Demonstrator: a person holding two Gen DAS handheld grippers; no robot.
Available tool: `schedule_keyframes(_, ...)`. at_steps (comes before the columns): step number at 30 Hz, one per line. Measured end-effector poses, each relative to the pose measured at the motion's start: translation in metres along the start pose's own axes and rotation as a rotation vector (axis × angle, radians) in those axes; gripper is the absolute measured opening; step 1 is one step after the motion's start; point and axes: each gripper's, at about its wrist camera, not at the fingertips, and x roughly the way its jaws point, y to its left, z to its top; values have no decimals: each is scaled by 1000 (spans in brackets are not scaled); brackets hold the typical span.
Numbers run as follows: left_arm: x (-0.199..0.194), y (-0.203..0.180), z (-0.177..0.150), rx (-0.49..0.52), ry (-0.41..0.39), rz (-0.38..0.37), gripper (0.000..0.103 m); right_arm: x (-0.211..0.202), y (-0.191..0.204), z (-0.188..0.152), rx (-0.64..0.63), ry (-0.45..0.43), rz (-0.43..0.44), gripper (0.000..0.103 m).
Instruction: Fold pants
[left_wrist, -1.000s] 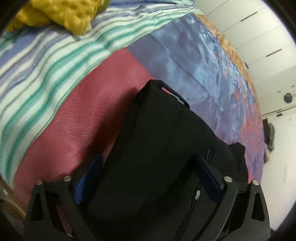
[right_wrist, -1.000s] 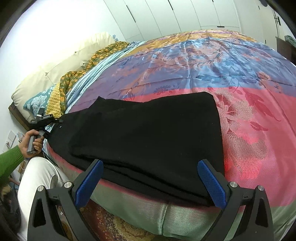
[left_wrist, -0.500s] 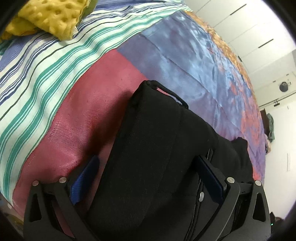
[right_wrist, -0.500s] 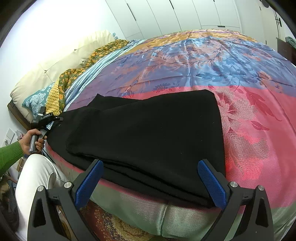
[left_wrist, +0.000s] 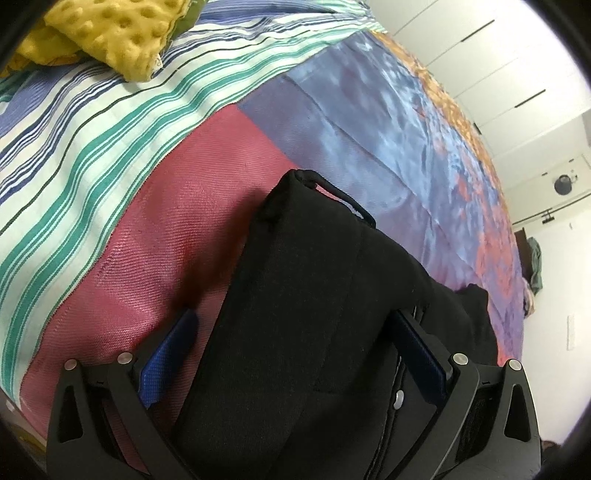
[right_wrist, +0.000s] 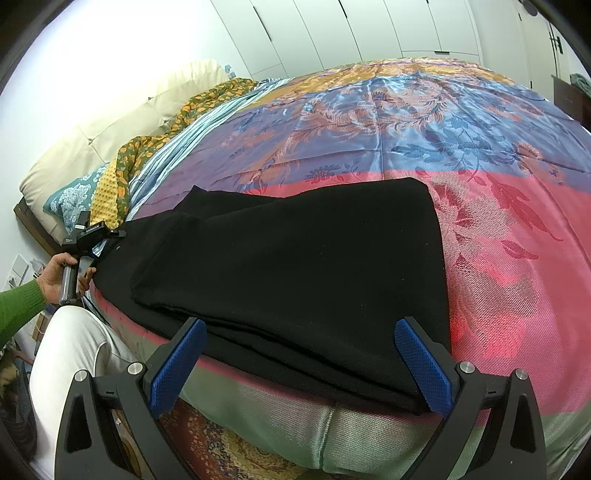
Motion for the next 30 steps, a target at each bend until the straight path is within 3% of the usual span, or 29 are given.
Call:
schedule_keyframes(6, 0, 0, 2, -31, 34, 5, 102, 1, 1, -1, 0, 1, -2, 102)
schedule_keyframes(8, -2, -1, 2, -38, 44, 5, 95, 1, 1, -1, 0, 0, -2, 102)
schedule_keyframes(10, -6, -2, 2, -43, 51, -35, 66, 1, 1, -1, 0, 0, -2, 102)
schedule_keyframes(11, -9, -3, 1, -45, 56, -52, 60, 1, 0, -1, 1, 0, -1, 102)
schedule_keyframes(13, -15, -6, 0, -36, 56, -48, 37, 1, 1, -1, 4, -1, -1, 102)
schedule_keyframes(16, -31, -16, -1, -43, 34, -41, 24, 2, 0, 0, 12, -4, 5, 102)
schedule_keyframes(19, -49, -36, -4, -36, -2, -29, 22, 1, -3, 0, 27, -9, 18, 102)
schedule_keyframes(23, -85, -89, -14, 24, -52, -86, 20, -1, -7, 1, 55, -19, 40, 102)
schedule_keyframes(30, -110, -229, -68, 241, -59, -104, 20, 0, -9, 3, 78, -26, 56, 102)
